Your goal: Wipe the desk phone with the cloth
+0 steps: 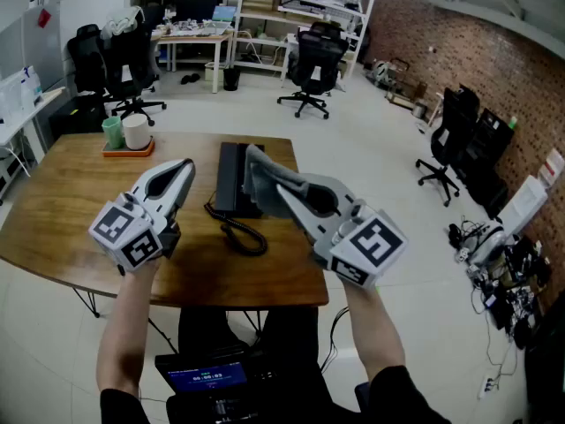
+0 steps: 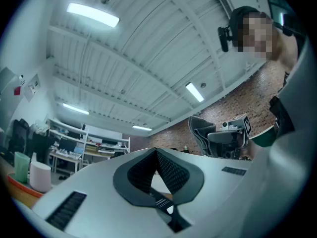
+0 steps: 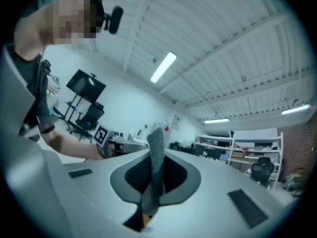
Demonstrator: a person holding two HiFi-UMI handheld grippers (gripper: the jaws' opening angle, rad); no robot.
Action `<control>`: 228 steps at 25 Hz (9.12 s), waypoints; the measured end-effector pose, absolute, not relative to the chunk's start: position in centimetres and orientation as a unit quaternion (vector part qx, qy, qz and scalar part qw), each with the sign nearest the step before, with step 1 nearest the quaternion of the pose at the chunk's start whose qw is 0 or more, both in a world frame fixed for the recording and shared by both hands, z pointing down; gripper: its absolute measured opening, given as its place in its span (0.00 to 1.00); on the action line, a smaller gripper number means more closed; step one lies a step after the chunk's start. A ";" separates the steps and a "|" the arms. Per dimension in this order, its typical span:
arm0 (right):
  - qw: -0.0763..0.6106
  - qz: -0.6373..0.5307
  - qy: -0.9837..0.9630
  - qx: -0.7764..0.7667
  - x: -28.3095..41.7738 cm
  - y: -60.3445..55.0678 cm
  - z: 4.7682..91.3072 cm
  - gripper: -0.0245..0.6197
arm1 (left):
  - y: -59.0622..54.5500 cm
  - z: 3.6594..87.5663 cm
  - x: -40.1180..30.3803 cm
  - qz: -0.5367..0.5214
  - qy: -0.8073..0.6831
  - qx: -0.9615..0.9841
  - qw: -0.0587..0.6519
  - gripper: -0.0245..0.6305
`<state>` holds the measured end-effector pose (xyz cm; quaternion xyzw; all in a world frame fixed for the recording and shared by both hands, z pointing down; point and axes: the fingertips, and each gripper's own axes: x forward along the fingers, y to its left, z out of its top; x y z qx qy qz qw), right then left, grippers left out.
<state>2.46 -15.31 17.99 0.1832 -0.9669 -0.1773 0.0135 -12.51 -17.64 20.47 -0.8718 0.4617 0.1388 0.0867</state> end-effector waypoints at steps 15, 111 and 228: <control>0.238 -0.198 -0.923 0.227 -9.6 -33.6 26.0 0.08 | -28.8 28.7 -15.7 0.075 0.478 -0.875 0.009 0.02; 0.408 -0.313 -0.857 0.036 -7.2 -26.9 34.9 0.08 | -27.3 29.9 -14.8 0.044 0.451 -0.891 0.019 0.02; 0.383 -0.298 -0.848 0.212 -2.6 -36.9 33.0 0.08 | -26.9 29.5 -13.5 0.048 0.440 -0.897 0.023 0.02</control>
